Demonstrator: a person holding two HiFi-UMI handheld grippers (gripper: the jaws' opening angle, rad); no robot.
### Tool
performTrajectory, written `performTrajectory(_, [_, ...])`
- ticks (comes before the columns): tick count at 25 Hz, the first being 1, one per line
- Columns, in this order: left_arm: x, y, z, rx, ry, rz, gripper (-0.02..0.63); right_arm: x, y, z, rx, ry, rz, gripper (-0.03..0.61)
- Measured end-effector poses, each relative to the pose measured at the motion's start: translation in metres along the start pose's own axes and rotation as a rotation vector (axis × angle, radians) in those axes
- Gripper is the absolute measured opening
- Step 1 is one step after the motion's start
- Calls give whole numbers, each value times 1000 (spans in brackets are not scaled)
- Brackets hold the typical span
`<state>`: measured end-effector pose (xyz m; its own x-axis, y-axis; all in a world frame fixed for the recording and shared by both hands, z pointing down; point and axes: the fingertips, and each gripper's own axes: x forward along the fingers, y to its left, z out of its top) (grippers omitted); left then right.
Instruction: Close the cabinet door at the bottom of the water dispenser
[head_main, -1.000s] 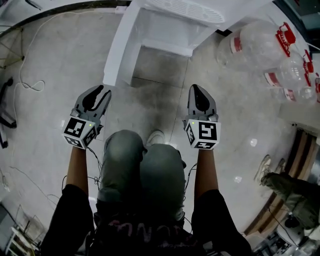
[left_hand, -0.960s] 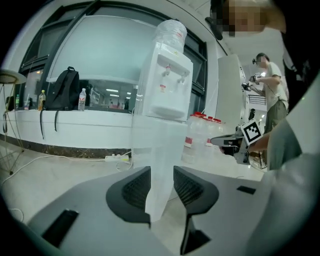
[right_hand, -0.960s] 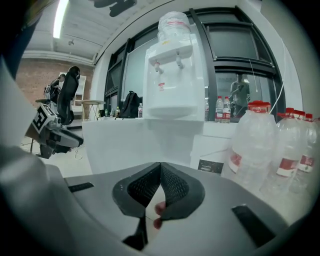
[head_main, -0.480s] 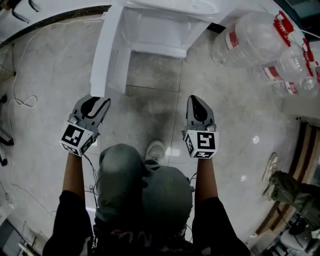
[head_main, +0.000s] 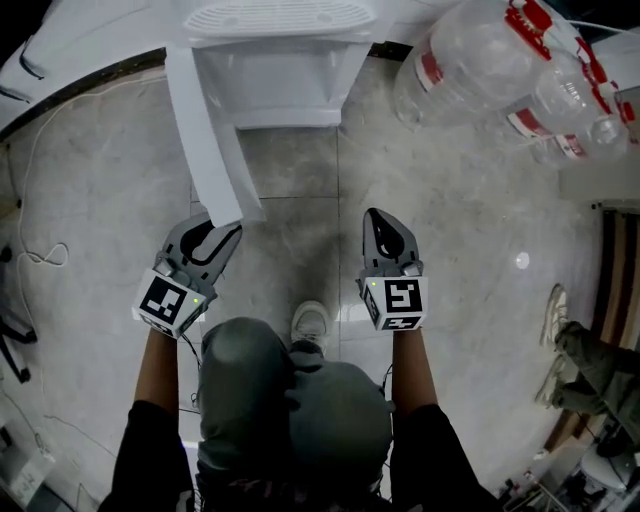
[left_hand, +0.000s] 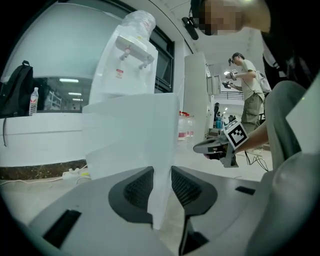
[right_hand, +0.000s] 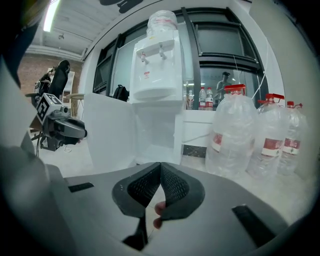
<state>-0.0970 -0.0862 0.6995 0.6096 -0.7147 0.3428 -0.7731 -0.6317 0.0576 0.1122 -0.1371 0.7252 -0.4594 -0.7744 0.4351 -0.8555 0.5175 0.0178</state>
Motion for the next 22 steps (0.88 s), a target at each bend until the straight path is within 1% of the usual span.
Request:
performTrajectory(3, [25,-12,9,28,-8,-59,127,-3,-11,0,9,-13,-24,12])
performTrajectory(8, [61,-24,24,44,-25,-107,127,-13,-28,-9,18,-8,-45,12])
performTrajectory(12, [93,-27,32,90,-22,-162,129,-21,-48,-20,40,9,-88,12])
performTrajectory(16, [126,-22,43,89,-39,-189,134,-23,-65,-30,51,23,-111,12])
performTrajectory(20, [161,-15,55,153,-42,-214,135,-21,-75,-37,57,33,-120,14])
performTrajectory(22, [179,-8,60,163,-41,-214,135,-20,-82,-41,59,41,-126,14])
